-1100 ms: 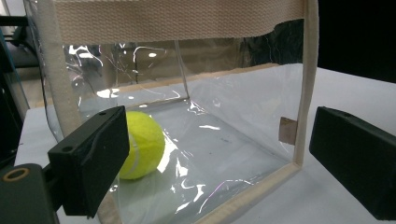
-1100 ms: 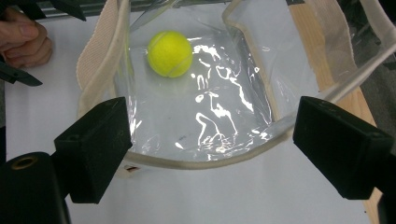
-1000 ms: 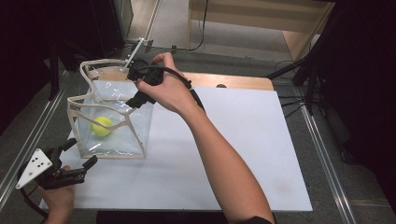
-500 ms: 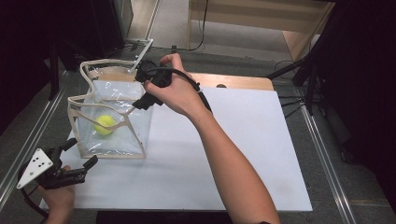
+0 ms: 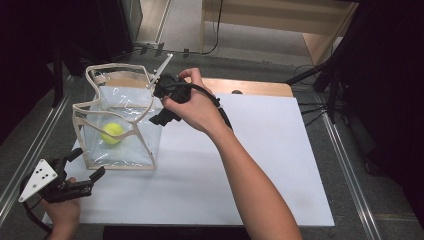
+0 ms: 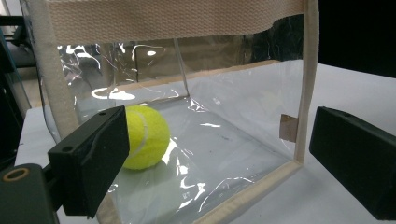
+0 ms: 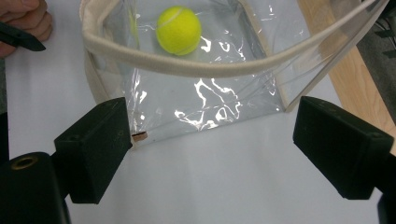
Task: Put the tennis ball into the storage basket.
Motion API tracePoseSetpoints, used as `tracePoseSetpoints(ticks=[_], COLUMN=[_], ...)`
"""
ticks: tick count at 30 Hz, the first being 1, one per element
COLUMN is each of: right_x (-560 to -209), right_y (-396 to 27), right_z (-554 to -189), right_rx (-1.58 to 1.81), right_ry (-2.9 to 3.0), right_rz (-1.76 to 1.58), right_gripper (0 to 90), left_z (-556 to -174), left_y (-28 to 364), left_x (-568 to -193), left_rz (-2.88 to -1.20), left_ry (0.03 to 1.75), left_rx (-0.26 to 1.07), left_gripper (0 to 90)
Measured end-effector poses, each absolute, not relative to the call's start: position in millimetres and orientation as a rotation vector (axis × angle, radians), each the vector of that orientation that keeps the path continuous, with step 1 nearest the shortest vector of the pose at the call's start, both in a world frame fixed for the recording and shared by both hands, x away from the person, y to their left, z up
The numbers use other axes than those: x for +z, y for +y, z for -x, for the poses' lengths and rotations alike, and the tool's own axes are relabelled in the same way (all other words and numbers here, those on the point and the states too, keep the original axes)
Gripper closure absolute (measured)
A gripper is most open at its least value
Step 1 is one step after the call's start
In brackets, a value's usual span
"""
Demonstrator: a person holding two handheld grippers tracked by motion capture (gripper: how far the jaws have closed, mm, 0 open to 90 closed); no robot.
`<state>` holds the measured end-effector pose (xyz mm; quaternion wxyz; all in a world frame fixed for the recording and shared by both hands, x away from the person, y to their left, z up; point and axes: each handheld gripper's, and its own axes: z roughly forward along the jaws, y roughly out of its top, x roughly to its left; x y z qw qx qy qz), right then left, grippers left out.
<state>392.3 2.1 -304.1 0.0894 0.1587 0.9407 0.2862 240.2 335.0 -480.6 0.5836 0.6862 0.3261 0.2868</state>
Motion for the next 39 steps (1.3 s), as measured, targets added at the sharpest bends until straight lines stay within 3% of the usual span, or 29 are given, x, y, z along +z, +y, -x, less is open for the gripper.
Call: tracePoseSetpoints(ticks=[39], right_x=[-388], right_y=[-16], right_z=[-361], right_rx=[1.014], right_ry=[2.762], right_rz=[-0.523], right_gripper=[10.3], left_z=[-240], left_y=[335], left_x=[-481], left_rz=[-1.604], left_ry=[0.769], left_rx=[0.667], left_gripper=[5.4])
